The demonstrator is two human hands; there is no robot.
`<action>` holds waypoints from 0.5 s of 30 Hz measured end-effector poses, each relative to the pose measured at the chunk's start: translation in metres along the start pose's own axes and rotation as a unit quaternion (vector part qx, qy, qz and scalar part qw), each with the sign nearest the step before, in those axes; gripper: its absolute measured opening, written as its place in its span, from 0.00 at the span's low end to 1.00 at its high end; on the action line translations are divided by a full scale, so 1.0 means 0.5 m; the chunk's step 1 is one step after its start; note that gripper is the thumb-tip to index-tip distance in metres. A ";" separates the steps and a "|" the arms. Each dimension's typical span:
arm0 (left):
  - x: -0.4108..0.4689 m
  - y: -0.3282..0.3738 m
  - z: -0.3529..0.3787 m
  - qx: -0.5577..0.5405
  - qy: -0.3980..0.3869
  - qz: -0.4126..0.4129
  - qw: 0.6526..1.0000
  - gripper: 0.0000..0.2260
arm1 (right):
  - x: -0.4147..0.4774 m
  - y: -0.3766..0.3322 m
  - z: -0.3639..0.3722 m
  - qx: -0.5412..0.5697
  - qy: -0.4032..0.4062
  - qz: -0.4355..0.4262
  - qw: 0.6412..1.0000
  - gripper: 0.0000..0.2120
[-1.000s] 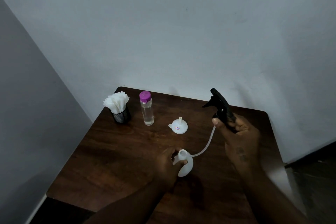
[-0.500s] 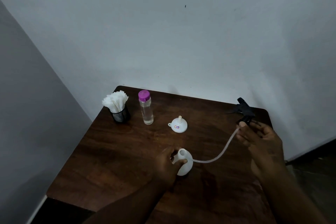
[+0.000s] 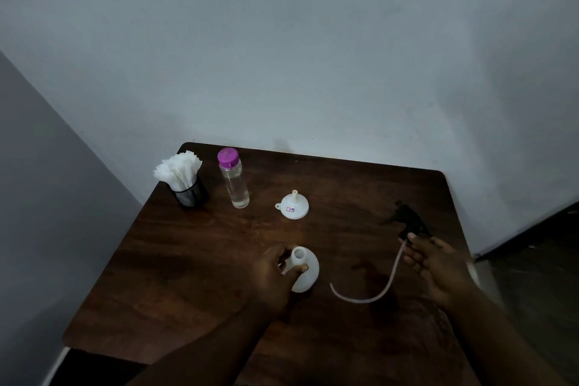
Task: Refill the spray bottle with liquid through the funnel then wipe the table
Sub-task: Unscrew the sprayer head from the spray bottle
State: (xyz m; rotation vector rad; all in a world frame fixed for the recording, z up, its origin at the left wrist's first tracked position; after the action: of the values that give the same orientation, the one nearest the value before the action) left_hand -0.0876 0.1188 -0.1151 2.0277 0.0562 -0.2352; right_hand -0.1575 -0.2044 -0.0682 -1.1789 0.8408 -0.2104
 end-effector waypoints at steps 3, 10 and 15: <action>0.002 -0.002 0.000 0.006 0.001 -0.003 1.000 0.17 | 0.034 0.058 -0.011 -0.024 -0.011 0.037 0.999 0.12; 0.003 0.003 -0.002 0.001 -0.007 -0.012 1.000 0.16 | 0.076 0.142 0.005 -0.051 -0.008 0.090 0.995 0.08; 0.000 0.007 -0.004 -0.009 0.010 -0.009 1.000 0.16 | 0.109 0.165 -0.001 -0.098 0.027 0.082 0.991 0.14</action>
State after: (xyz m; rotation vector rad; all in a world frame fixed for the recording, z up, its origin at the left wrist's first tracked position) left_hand -0.0868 0.1192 -0.1113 2.0131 0.0881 -0.2259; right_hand -0.1428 -0.2018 -0.1660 -1.2847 1.0186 -0.0254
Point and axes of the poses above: each hand's wrist, its own x-axis towards the middle knuckle, its own z-axis out of the palm, y = z × x, the point moved 6 cm from there along x, towards the middle knuckle, and after that the axes turned 7 degrees about -z, right-handed, at the moved point
